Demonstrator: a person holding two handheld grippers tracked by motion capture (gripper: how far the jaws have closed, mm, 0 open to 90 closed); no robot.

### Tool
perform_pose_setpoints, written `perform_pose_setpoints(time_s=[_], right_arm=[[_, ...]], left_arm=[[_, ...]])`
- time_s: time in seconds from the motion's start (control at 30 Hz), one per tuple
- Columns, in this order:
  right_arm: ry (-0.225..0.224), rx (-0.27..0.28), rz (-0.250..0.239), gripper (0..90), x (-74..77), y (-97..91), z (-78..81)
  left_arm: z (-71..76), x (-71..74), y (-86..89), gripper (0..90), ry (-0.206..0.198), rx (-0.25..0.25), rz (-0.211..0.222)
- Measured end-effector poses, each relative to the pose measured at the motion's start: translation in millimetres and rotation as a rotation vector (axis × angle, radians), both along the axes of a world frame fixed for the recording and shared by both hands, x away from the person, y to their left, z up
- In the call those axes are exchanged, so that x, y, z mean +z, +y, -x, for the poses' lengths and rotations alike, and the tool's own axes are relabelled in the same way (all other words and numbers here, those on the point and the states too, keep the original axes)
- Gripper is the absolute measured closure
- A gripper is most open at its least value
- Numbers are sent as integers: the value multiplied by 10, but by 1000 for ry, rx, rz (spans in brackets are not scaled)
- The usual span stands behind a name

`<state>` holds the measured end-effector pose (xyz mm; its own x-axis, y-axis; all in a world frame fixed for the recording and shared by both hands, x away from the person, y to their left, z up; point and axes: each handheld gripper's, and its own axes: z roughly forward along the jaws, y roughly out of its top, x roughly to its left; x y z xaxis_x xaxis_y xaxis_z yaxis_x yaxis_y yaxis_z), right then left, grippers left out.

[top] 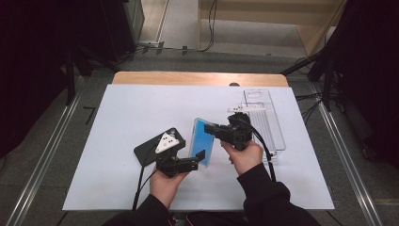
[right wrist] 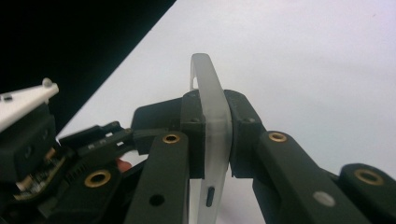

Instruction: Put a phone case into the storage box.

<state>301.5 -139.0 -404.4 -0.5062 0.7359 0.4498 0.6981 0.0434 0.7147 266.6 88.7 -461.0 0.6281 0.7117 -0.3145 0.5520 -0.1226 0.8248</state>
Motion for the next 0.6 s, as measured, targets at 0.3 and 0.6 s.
perform_pose_setpoints(time_s=[0.3,0.6], right_arm=[[-65,45,34,771,1,-66,43],[-125,145,33,770,1,-115,72]], left_arm=[[-107,129,96,144,62,-85,-21],[-201,213,178,157,101,-216,-60]])
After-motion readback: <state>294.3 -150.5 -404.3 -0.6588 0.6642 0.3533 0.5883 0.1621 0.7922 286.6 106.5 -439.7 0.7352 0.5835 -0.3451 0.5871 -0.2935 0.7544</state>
